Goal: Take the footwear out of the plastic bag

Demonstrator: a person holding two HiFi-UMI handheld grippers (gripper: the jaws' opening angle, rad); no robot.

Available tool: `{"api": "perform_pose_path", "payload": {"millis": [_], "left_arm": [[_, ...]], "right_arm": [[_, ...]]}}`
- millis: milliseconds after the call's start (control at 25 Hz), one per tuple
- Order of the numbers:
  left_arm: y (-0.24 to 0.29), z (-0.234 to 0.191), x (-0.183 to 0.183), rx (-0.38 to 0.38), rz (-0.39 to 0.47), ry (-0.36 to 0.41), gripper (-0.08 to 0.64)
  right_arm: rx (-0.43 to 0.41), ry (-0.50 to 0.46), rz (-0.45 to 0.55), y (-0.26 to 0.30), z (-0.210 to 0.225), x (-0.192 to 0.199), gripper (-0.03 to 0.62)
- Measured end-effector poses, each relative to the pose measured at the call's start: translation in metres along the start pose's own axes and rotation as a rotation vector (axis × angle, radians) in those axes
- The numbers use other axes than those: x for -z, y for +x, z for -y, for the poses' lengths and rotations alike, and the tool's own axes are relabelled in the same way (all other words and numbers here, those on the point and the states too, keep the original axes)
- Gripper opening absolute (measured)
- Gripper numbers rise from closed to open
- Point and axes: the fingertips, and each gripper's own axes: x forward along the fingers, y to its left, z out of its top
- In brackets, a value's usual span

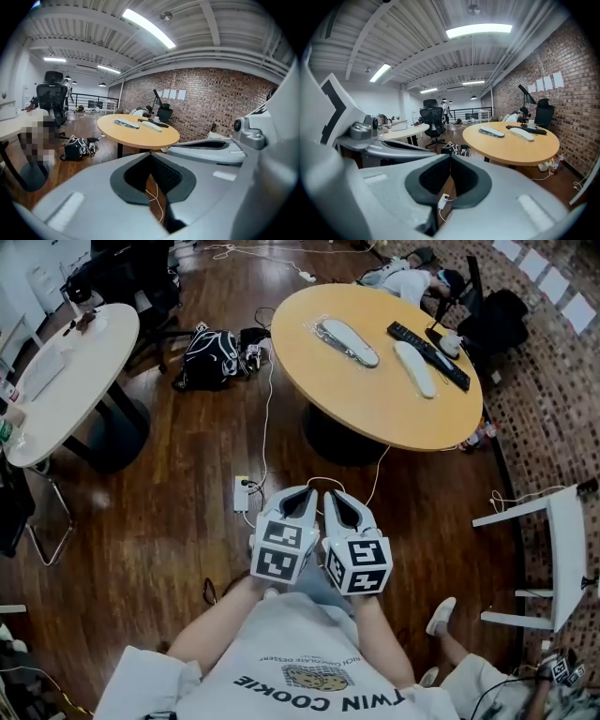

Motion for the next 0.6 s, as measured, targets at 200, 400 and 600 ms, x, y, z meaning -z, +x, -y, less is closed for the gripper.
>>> {"api": "perform_pose_path", "payload": {"millis": [200, 400, 600], "left_arm": [[0.048, -0.018, -0.018, -0.009, -0.022, 0.005, 0.006], [0.119, -0.03, -0.055, -0.004, -0.042, 0.013, 0.006], [0.185, -0.041, -0.092, -0.003, -0.062, 0.042, 0.006]], "right_arm": [[-0.014, 0.017, 0.001, 0.043, 0.032, -0.018, 0.003], [-0.014, 0.04, 0.003, 0.093, 0.09, -0.043, 0.003], [-0.01, 0.078, 0.011, 0.137, 0.146, -0.069, 0.003]]}}
